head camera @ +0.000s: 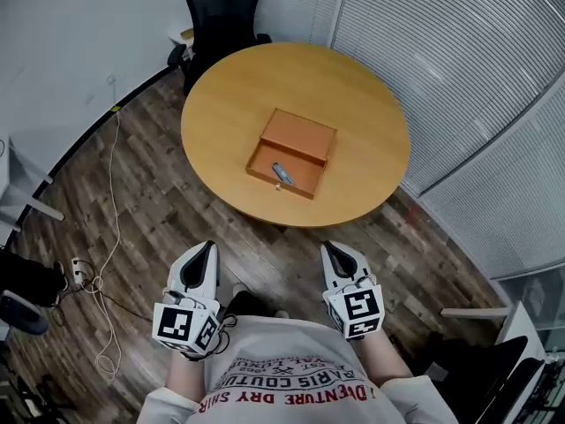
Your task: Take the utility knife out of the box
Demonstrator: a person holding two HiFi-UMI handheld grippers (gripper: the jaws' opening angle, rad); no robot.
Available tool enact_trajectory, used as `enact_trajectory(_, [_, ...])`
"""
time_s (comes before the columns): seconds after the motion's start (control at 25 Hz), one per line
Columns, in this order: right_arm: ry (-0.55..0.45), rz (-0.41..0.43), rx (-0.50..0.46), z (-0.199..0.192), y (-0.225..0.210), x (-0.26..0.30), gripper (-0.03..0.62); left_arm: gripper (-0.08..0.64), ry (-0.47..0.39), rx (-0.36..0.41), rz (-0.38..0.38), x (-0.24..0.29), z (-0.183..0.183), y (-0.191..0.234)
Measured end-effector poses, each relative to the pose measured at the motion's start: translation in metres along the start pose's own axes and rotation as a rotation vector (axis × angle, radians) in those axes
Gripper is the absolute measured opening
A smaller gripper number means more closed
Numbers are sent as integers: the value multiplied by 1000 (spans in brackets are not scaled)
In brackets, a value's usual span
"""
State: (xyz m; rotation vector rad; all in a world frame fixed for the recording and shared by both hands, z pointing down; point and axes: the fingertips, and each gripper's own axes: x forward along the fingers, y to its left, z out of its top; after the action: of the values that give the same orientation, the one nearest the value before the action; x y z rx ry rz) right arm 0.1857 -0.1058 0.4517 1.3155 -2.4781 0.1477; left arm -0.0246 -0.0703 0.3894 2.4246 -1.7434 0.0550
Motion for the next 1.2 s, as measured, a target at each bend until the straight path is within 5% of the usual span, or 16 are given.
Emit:
enact_trajectory(0.72, [96, -129, 62, 42, -74, 177, 9, -6, 44, 27, -269, 228, 36, 79])
enact_trajectory(1.2, [401, -17, 123, -29, -69, 284, 10, -6, 71, 41, -400, 304, 21, 105])
